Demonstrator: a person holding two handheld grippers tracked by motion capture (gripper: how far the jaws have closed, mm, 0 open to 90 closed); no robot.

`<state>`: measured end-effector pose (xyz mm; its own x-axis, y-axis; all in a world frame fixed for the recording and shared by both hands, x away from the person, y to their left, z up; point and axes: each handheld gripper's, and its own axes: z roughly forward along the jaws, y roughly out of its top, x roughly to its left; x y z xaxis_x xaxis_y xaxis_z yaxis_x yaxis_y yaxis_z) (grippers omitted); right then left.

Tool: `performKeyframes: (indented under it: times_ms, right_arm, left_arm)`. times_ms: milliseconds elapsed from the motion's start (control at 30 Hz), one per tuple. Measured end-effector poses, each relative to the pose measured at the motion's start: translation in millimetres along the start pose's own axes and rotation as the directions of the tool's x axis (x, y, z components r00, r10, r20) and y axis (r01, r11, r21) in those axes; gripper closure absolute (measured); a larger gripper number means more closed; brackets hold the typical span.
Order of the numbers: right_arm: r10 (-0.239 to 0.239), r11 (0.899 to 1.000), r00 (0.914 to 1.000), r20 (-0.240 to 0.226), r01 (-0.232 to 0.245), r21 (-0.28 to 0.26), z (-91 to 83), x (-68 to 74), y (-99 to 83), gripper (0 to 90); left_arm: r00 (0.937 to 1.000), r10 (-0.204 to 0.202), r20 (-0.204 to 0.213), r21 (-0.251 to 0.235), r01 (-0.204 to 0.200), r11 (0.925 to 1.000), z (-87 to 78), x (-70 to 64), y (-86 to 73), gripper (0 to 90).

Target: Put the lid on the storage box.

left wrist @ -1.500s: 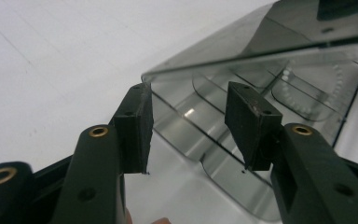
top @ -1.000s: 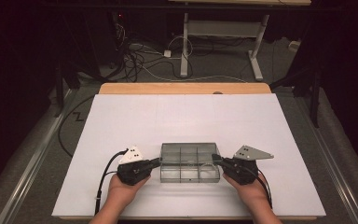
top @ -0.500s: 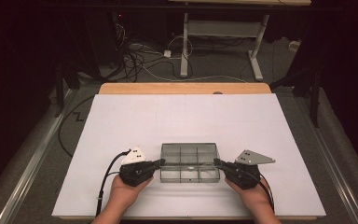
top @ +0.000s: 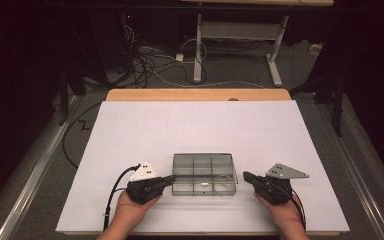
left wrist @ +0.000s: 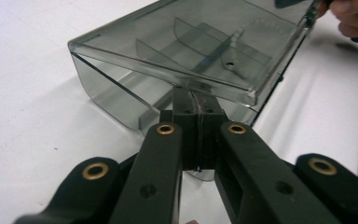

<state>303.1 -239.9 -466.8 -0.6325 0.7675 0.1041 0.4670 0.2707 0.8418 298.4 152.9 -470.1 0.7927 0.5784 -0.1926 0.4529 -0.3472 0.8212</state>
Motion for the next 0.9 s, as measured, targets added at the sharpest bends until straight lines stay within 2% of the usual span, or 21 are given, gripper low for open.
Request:
performKeyframes:
  times_ms: [67,200,400,533,567,633,667,700,833,900]
  right_arm:
    - [-0.002,1.000,0.9997,0.023,0.002,0.016,-2.6,-4.4,-4.0,86.3]
    - [0.007,0.999,0.9993,0.036,-0.009,0.048,-6.9,-10.5,-10.6,69.7]
    - [0.006,0.995,0.9988,0.048,-0.011,0.103,-3.2,-9.4,-17.4,29.9]
    - [0.002,0.992,0.9975,0.071,-0.011,0.129,0.9,-7.8,-16.7,8.5]
    - [0.003,0.992,0.9967,0.081,-0.013,0.129,1.6,-7.9,-16.4,1.5]
    - [0.006,0.991,0.9954,0.096,-0.019,0.135,2.7,-9.0,-16.0,0.5]
    - [0.008,0.991,0.9950,0.099,-0.021,0.135,2.7,-9.3,-15.8,0.5]
    - [0.007,0.991,0.9949,0.101,-0.020,0.134,2.7,-9.3,-15.7,0.5]
    - [0.003,0.991,0.9951,0.099,-0.016,0.130,2.9,-8.9,-15.6,0.5]
    - [0.001,0.992,0.9952,0.098,-0.014,0.126,2.8,-9.2,-15.4,0.5]
  left_arm:
    - [1.0000,-0.004,-0.003,-0.002,0.004,1.0000,-1.0,-0.2,-2.4,87.5]
    - [0.9999,-0.001,-0.010,-0.009,0.001,1.0000,-2.5,-1.3,-5.8,87.5]
    - [0.9997,0.011,-0.021,-0.014,-0.011,0.9998,-4.6,-2.5,-8.8,87.5]
    - [0.9997,0.012,-0.021,-0.005,-0.012,0.9999,-5.6,-2.0,-11.6,87.4]
    - [0.9997,-0.018,-0.018,-0.023,0.018,0.9996,-4.3,-4.1,-12.5,87.4]
    - [0.9994,-0.029,-0.019,-0.023,0.028,0.9993,-2.5,-4.7,-14.6,87.4]
    - [0.9997,-0.015,-0.020,-0.007,0.014,0.9999,-2.0,-3.6,-15.5,87.5]
    - [0.9994,0.020,-0.028,0.025,-0.019,0.9995,-2.5,-1.4,-16.6,87.5]
    - [0.9996,0.010,-0.028,0.051,-0.008,0.9987,-0.9,0.8,-21.5,87.5]
    - [0.9990,0.016,-0.043,0.064,-0.014,0.9978,-0.3,1.1,-22.9,87.4]
